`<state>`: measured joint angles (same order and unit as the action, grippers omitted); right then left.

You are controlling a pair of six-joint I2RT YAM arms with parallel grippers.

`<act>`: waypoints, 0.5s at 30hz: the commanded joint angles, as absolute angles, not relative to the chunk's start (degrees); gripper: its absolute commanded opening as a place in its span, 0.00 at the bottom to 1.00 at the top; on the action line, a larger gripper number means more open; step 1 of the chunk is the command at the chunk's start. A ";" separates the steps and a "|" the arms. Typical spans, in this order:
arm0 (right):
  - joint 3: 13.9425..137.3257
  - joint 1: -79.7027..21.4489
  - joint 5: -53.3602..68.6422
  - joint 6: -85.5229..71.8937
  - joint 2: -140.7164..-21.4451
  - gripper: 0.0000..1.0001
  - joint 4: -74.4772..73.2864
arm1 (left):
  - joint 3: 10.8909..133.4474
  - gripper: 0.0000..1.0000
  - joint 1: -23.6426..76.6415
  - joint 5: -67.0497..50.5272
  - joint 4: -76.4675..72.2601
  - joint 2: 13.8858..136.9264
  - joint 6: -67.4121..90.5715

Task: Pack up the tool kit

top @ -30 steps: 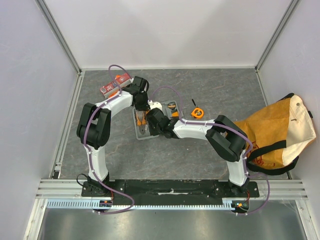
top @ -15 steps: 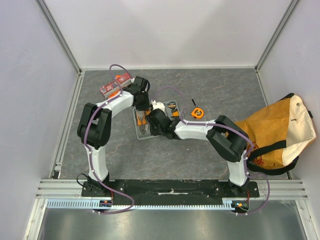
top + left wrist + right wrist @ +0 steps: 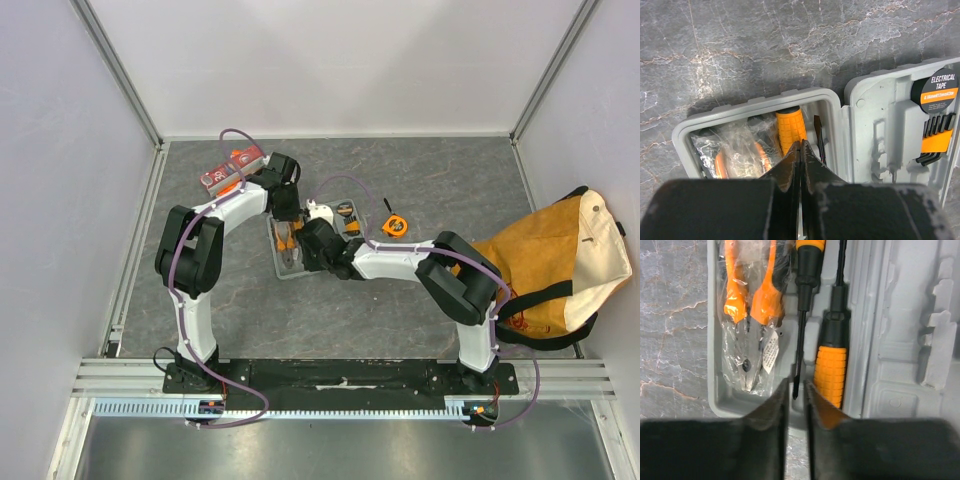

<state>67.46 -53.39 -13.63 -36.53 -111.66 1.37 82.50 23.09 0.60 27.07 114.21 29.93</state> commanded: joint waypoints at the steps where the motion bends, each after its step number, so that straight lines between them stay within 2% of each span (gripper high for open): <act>1: 72.06 -53.52 -17.48 -32.35 -109.16 0.31 -5.44 | 80.24 0.02 24.08 0.62 28.92 118.13 28.83; 3: 73.73 -53.52 -19.33 -31.38 -108.46 0.34 -6.50 | 80.51 0.02 23.99 0.44 28.92 118.04 28.92; 8: 76.46 -53.26 -21.80 -29.45 -108.28 0.33 -8.26 | 80.42 0.02 24.08 0.26 28.92 118.21 28.65; 15: 77.78 -53.26 -18.46 -27.16 -110.48 0.14 -8.88 | 80.33 0.02 24.00 0.26 28.92 118.12 28.48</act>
<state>75.31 -53.34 -18.90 -29.30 -110.67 -7.79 82.50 23.33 0.14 26.41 114.28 29.91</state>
